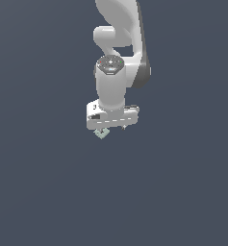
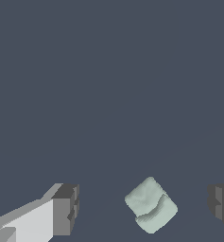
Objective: Pick up the object and move it to a goal position.
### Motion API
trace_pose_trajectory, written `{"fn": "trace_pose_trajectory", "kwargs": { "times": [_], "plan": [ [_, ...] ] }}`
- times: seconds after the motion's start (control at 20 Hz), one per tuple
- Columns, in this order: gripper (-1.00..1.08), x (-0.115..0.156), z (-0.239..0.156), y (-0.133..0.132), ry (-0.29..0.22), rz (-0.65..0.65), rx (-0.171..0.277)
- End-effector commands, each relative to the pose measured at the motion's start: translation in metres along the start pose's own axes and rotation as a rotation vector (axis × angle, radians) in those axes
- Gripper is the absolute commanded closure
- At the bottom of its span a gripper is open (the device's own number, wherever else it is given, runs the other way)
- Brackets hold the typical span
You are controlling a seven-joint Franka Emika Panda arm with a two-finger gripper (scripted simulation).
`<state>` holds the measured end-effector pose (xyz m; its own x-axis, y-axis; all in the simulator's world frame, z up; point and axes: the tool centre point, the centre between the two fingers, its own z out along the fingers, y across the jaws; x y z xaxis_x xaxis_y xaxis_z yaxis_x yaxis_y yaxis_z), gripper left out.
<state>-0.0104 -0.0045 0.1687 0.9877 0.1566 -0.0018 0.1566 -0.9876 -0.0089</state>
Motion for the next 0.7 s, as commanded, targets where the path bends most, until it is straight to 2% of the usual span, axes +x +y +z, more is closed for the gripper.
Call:
{"fn": "trace_pose_trajectory", "kwargs": {
  "times": [0.0,0.65],
  "plan": [
    [-0.92,-0.005,0.006,0.004,0.000,-0.044,-0.002],
    [-0.92,-0.043,0.045,0.028,-0.002,-0.342,-0.009]
  ]
}}
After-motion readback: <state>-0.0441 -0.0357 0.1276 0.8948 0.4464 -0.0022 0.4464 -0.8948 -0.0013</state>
